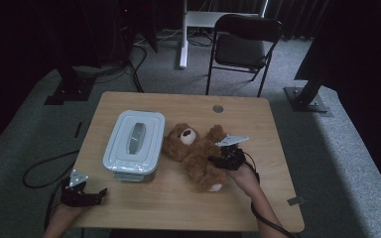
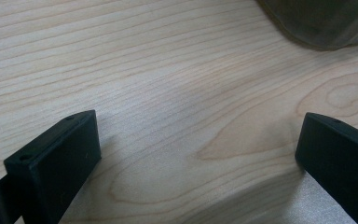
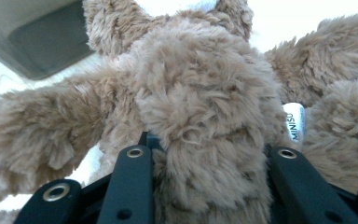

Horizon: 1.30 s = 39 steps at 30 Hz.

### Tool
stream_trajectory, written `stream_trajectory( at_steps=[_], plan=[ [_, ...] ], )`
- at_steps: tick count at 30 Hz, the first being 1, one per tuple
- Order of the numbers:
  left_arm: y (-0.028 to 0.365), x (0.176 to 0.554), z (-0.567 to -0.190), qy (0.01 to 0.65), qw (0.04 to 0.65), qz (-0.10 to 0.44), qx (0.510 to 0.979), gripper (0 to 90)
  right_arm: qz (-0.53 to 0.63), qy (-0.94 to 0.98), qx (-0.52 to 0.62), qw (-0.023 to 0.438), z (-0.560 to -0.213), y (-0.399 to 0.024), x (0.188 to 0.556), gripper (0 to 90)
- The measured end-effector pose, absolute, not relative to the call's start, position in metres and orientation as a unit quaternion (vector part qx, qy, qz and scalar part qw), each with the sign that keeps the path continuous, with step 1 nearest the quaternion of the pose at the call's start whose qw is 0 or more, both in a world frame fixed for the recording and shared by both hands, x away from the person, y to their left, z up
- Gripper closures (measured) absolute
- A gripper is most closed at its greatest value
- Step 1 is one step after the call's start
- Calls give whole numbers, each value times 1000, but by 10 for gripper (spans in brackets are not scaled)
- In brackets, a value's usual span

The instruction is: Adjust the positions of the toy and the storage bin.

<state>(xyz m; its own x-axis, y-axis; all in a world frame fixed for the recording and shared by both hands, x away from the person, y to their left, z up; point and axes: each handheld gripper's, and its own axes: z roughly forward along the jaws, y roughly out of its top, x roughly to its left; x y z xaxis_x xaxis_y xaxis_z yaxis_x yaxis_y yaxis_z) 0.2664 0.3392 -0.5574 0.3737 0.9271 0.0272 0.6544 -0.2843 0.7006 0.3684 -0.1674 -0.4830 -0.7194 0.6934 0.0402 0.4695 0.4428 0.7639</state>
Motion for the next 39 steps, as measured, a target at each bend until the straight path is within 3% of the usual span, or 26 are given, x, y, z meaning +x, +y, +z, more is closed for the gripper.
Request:
stream_trajectory(
  at_steps=[16, 39],
  plan=[
    [339, 266, -557, 514, 307, 222, 770, 6, 408, 790, 414, 194, -464, -208, 373, 663],
    [339, 266, -557, 512, 307, 222, 771, 6, 382, 706, 534, 266, -469, -262, 406, 661]
  ],
)
